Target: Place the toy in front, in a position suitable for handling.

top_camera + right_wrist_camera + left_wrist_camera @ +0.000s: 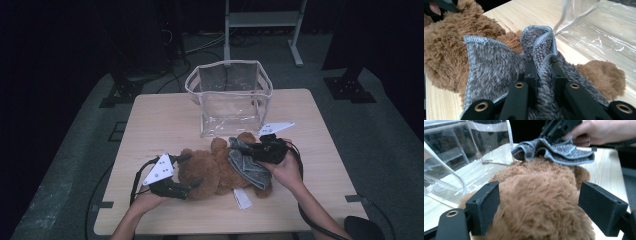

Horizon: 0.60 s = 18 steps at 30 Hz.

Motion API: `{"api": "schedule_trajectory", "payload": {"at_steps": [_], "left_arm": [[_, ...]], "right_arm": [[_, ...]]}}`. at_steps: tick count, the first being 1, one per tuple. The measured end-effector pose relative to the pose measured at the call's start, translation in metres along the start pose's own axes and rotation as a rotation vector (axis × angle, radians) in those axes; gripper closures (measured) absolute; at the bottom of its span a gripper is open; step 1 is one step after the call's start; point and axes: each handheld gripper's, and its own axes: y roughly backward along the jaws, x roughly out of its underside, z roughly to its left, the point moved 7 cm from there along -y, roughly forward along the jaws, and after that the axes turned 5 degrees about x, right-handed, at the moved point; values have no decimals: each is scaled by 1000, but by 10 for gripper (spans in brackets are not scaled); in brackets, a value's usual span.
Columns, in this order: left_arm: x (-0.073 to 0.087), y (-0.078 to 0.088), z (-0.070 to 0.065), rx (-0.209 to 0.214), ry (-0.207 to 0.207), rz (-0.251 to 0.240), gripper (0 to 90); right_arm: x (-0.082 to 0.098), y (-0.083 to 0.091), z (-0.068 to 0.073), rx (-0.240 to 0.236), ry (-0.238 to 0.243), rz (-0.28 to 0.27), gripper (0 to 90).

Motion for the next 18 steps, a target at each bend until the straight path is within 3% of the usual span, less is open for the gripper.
{"api": "schedule_trajectory", "payload": {"at_steps": [8,12,14,15,18], "left_arm": [[17,-7,6,-9,12,72,181],[31,-8,25,-59,76,101,191],[32,-8,30,-67,88,99,191],[31,-8,37,-81,109,93,191],[26,-6,37,-67,99,81,190]], "right_arm": [[0,-2,16,-45,28,40,791],[0,-2,34,-88,55,45,791],[-1,-1,37,-82,68,44,791],[-4,5,38,-70,74,23,791],[-5,19,34,-72,54,-32,791]]}}
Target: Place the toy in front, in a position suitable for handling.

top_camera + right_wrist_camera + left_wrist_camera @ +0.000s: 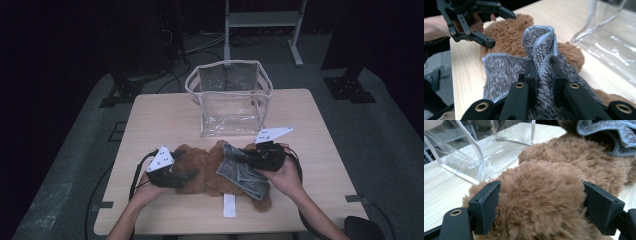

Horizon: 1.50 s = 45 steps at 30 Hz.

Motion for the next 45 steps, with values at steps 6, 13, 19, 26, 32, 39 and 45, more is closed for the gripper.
{"api": "schedule_trajectory", "payload": {"at_steps": [6,13,19,26,32,39,45], "left_arm": [[-4,-1,-10,72,-40,1,169],[-6,-8,-1,43,-32,18,169],[-4,-7,-7,60,-74,24,155],[1,-11,5,-15,-46,62,217],[-12,-10,1,15,-60,31,183],[-11,-20,-7,-1,-169,139,189],[-6,-13,0,0,-118,114,214]], "right_arm": [[19,5,-12,22,-21,-12,787],[23,-18,-49,75,-137,-20,789],[19,-3,-46,84,-99,-41,787],[25,27,-22,43,-30,-88,785],[32,10,-24,74,-50,-57,787],[23,-1,-35,88,-79,-69,782],[26,24,-36,100,-69,-87,780]]}}
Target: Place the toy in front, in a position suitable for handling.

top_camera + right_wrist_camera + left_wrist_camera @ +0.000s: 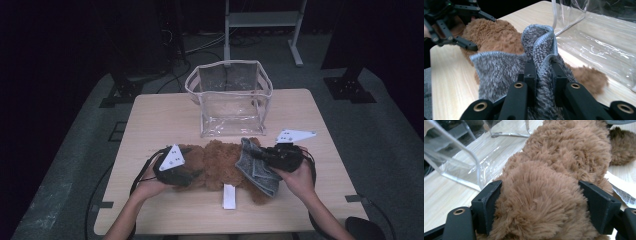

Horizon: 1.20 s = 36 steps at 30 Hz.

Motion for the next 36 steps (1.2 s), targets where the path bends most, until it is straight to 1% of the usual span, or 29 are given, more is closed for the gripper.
{"api": "schedule_trajectory", "payload": {"at_steps": [3,4,5,6,7,8,9,10,11,12,13,14,16,19,23,25,26,27,28,29,30,31,32,33,34,36], "left_arm": [[-15,8,-5,43,15,-88,211],[-21,8,-8,52,1,-101,203],[-28,6,-11,57,-14,-101,198],[-28,6,-11,57,-14,-101,186],[-41,-2,-20,79,-47,-91,177],[-47,-8,-25,89,-74,-78,171],[-47,-8,-25,89,-74,-78,167],[-56,-21,-33,109,-112,-55,162],[-60,-28,-37,117,-129,-39,155],[-63,-35,-41,135,-134,-37,151],[-63,-35,-41,135,-134,-37,152],[-69,-48,-48,163,-141,-35,152],[-71,-59,-52,180,-157,-8,151],[-76,-71,-55,193,-167,14,151],[-82,-83,-54,182,-176,49,152],[-84,-86,-54,182,-174,55,152],[-83,-92,-54,177,-186,107,153],[-82,-95,-53,167,-200,136,152],[-81,-97,-52,168,-208,153,152],[-81,-97,-52,168,-208,153,151],[-79,-100,-49,164,-211,179,143],[-79,-100,-49,164,-211,179,140],[-77,-103,-45,150,-199,198,144],[-76,-104,-42,128,-195,213,177],[-75,-106,-40,114,-190,216,243],[-74,-107,-39,104,-182,232,336]], "right_arm": [[3,14,-2,-14,-18,-17,780],[3,18,-3,-19,-28,-22,780],[4,22,-4,-17,-32,-28,780],[4,25,-5,-16,-33,-33,781],[4,29,-5,-19,-35,-37,781],[4,32,-6,-19,-37,-41,781],[4,32,-6,-19,-37,-41,781],[4,38,-7,-25,-40,-49,781],[4,41,-7,-28,-41,-51,781],[5,43,-7,-27,-39,-52,781],[5,45,-7,-28,-38,-56,781],[6,47,-8,-30,-39,-57,781],[8,50,-9,-34,-42,-60,781],[10,53,-11,-33,-43,-57,780],[13,55,-14,-32,-53,-60,780],[13,54,-15,-32,-56,-62,780],[13,54,-16,-32,-59,-62,781],[14,54,-16,-31,-58,-62,780],[14,54,-17,-30,-57,-63,781],[14,54,-17,-30,-57,-63,781],[14,54,-17,-34,-60,-63,781],[14,54,-17,-34,-60,-63,781],[14,53,-18,-34,-59,-63,780],[14,53,-18,-35,-60,-62,781],[14,53,-18,-34,-59,-60,781],[14,52,-18,-36,-59,-61,780]]}}
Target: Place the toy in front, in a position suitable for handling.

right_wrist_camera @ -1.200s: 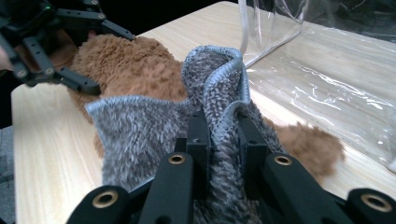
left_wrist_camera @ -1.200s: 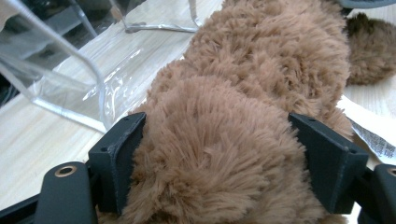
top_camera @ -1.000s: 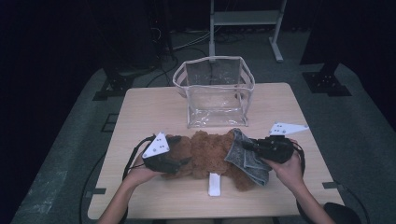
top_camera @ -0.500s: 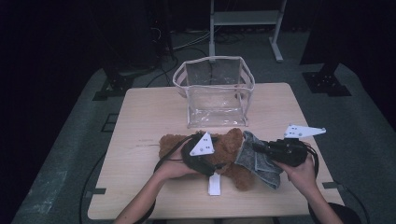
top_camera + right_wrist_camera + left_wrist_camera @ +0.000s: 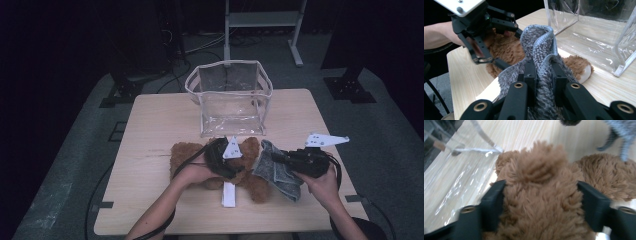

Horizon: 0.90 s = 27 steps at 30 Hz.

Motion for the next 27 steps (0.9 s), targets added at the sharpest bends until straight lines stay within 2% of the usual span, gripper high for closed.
{"api": "schedule_trajectory", "payload": {"at_steps": [4,5,7,11,12,14,15,16,19,21,23,27], "left_arm": [[-1,-1,-3,6,-12,9,477],[-1,-1,-3,9,-18,12,477],[-1,1,-4,23,-15,2,540],[-2,4,-8,46,-12,-5,567],[-4,5,-14,67,-19,-11,572],[-6,6,-17,75,-25,-16,572],[-7,6,-20,81,-34,-14,560],[-11,5,-23,97,-44,-22,496],[-16,4,-19,97,-22,-40,277],[-17,2,-17,111,-16,-27,181],[-16,-1,-16,116,-18,-9,131],[-14,-15,-14,76,-58,78,94]], "right_arm": [[0,0,-1,3,0,0,780],[0,0,-1,3,0,0,780],[1,2,-1,5,-1,3,780],[1,3,-3,9,-1,1,780],[1,4,-3,11,-2,2,780],[2,4,-4,11,-4,1,780],[2,5,-5,14,-3,2,780],[3,6,-6,16,-8,3,780],[5,7,-7,17,-9,5,780],[5,8,-7,17,-6,1,780],[4,8,-7,16,-6,1,780],[5,7,-9,13,-12,4,780]]}}
